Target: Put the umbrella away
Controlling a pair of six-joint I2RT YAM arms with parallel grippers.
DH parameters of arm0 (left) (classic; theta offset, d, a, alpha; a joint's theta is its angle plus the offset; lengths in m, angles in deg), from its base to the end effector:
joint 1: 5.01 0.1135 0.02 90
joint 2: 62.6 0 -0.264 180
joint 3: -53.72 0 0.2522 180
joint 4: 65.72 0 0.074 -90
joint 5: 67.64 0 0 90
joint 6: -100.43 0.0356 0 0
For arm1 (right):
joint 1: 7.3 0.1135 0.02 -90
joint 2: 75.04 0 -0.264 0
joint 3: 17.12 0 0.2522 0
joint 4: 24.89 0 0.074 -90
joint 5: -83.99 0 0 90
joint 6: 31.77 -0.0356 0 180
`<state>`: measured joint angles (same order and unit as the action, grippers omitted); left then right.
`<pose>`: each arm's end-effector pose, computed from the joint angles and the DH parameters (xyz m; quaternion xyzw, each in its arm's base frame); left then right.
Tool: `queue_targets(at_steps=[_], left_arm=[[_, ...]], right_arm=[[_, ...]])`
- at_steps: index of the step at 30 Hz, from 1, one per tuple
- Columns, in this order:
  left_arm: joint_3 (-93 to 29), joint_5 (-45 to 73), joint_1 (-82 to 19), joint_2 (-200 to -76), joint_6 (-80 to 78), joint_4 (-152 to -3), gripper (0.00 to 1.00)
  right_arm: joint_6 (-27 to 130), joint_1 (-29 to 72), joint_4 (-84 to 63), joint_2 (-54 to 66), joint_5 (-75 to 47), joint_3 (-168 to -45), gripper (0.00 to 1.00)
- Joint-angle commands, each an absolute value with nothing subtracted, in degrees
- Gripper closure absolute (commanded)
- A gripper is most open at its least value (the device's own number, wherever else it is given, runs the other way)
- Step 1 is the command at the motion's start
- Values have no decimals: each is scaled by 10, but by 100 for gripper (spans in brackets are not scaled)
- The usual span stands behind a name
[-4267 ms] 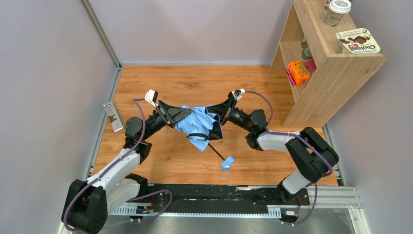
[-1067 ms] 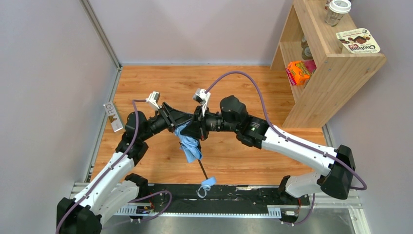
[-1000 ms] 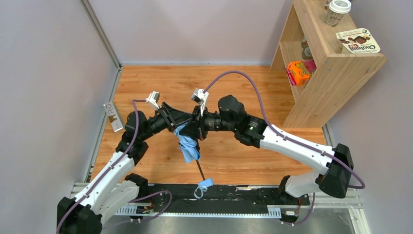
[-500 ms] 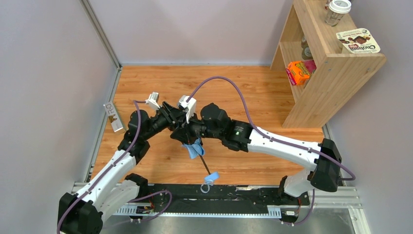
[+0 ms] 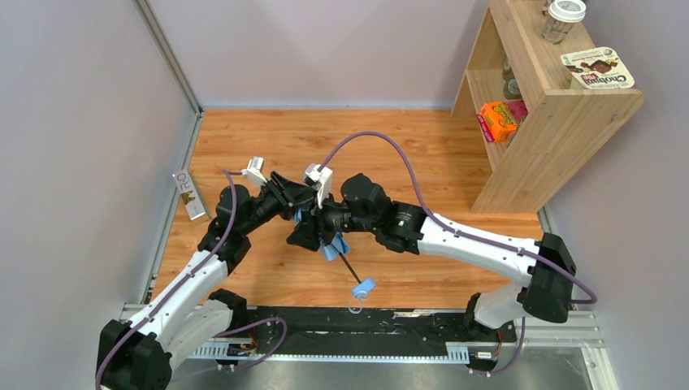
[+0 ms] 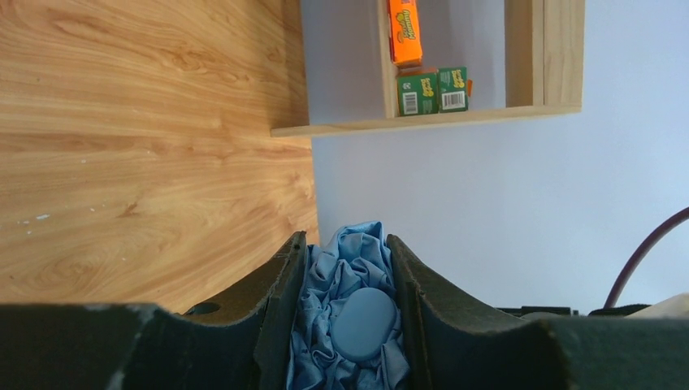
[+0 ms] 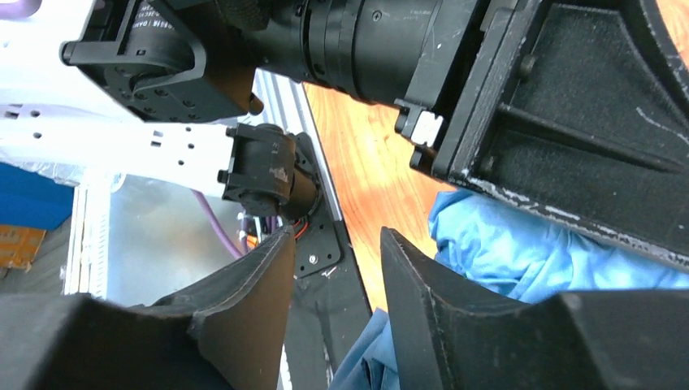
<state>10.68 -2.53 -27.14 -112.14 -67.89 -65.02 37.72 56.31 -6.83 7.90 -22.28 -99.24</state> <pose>0.1843 -0.0911 0.2751 -0.2138 0.7072 -0.6055 0.2960 0.1431 0.3109 0.3369 -0.3723 0.7188 0.4711 0.3503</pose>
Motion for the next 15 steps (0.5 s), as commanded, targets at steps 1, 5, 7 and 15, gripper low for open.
queue_targets(at_steps=[1,5,7,15], left_arm=[[52,-37,-269,-1084,-684,-599,100],[43,-55,-269,-1086,-620,-613,100],[51,-62,-269,-1086,-603,-583,100],[57,-63,-269,-1076,-568,-575,100]], right_arm=[[389,559,69,51,-260,-1021,47],[387,557,87,10,-272,-1059,39],[385,554,90,-10,-273,-1071,35],[403,552,132,-39,-195,-1087,31]])
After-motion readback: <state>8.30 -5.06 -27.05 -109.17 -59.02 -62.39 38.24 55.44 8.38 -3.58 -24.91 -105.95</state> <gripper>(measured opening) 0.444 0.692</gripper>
